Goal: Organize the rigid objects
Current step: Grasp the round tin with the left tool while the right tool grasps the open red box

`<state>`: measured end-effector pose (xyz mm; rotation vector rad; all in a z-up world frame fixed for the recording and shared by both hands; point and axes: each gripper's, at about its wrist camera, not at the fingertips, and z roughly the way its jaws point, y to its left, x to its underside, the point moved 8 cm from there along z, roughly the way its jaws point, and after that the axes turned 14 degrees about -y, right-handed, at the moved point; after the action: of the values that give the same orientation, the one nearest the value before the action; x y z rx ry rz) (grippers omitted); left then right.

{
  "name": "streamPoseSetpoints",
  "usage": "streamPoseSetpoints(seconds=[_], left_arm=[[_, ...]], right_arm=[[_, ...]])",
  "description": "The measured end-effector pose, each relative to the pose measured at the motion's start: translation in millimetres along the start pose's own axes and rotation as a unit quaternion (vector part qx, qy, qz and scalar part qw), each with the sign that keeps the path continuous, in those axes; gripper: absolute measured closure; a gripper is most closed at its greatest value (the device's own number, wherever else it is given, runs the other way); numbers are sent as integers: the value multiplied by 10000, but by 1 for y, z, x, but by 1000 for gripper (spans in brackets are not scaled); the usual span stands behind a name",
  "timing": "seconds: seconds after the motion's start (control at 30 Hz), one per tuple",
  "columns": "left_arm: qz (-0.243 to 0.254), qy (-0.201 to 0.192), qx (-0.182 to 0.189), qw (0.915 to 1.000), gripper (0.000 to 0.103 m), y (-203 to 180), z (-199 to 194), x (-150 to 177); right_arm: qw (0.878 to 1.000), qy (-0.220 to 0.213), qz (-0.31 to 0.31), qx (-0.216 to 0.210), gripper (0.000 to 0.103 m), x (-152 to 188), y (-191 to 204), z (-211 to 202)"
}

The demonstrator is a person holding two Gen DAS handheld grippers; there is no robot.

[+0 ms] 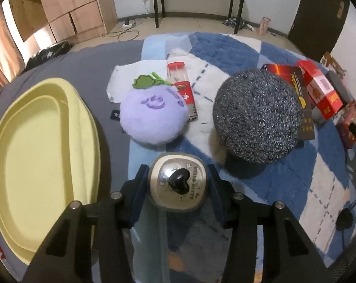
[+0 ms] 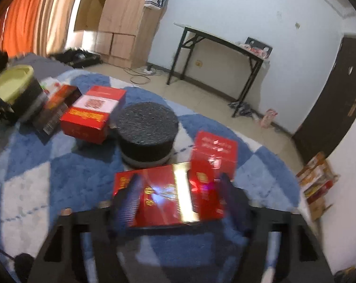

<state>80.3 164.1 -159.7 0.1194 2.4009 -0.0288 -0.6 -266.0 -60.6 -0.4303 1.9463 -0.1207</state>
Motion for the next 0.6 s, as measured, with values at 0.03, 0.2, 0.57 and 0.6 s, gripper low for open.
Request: streamPoseSetpoints(seconds=[0.03, 0.2, 0.57, 0.6], left_arm=[[27, 7, -22, 10000, 53, -1, 1, -1], [-74, 81, 31, 9999, 53, 1, 5, 3], [-164, 103, 58, 9998, 53, 2, 4, 1], [-174, 103, 63, 9998, 53, 2, 4, 0]], right_arm=[[9999, 17, 117, -122, 5, 2, 2, 0], [9996, -69, -14, -266, 0, 2, 8, -3], [9982, 213, -560, -36, 4, 12, 21, 11], [9976, 156, -669, -2, 13, 10, 24, 10]])
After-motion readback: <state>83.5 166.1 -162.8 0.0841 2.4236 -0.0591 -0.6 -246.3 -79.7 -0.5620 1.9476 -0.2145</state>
